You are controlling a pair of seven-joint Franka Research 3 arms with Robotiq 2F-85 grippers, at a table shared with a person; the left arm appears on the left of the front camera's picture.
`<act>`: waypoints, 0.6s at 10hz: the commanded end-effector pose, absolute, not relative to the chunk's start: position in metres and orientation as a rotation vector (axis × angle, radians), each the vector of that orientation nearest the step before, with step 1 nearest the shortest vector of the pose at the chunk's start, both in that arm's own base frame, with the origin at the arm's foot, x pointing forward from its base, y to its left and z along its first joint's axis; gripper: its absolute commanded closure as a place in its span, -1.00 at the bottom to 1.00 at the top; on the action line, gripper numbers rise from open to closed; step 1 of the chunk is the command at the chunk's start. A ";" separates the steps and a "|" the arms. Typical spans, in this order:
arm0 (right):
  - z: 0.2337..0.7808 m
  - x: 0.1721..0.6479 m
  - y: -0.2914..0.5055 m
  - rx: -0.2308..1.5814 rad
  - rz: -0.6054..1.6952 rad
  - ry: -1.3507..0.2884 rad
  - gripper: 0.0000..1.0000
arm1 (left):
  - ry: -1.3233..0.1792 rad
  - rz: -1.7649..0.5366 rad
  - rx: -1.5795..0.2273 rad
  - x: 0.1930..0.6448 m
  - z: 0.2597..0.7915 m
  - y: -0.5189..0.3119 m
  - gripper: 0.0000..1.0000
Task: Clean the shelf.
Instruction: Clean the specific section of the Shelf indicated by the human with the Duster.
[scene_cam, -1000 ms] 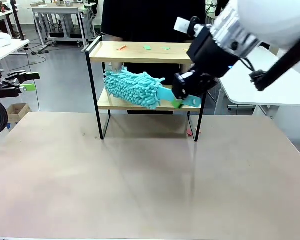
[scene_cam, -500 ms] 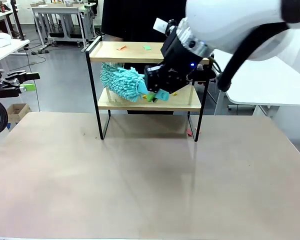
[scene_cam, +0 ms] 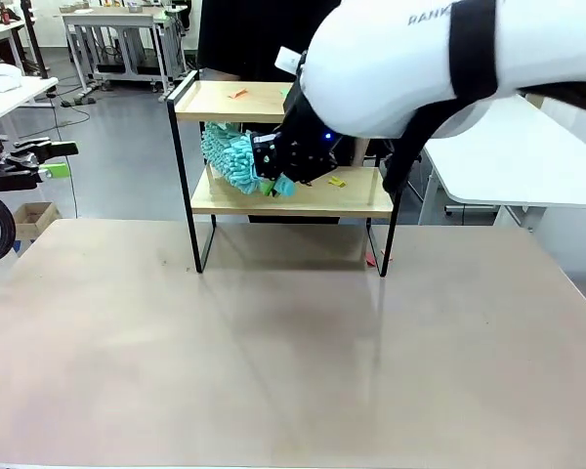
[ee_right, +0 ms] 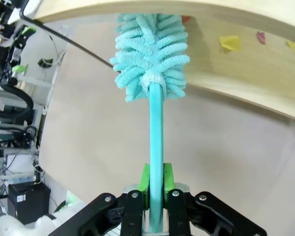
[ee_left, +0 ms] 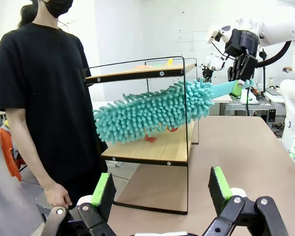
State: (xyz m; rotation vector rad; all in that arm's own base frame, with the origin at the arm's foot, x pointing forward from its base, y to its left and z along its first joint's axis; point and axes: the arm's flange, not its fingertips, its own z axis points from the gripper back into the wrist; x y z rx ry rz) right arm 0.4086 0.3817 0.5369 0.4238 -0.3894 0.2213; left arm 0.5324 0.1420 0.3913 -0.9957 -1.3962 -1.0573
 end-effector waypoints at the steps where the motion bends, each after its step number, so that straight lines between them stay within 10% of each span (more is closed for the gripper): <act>1: 0.540 0.417 0.404 0.408 0.151 -0.451 0.74 | -1.402 -1.070 -0.990 0.531 0.394 0.142 -1.00; 6: 0.508 0.423 0.427 0.436 0.129 -0.464 0.74 | -1.402 -1.070 -0.990 0.531 0.394 0.142 -1.00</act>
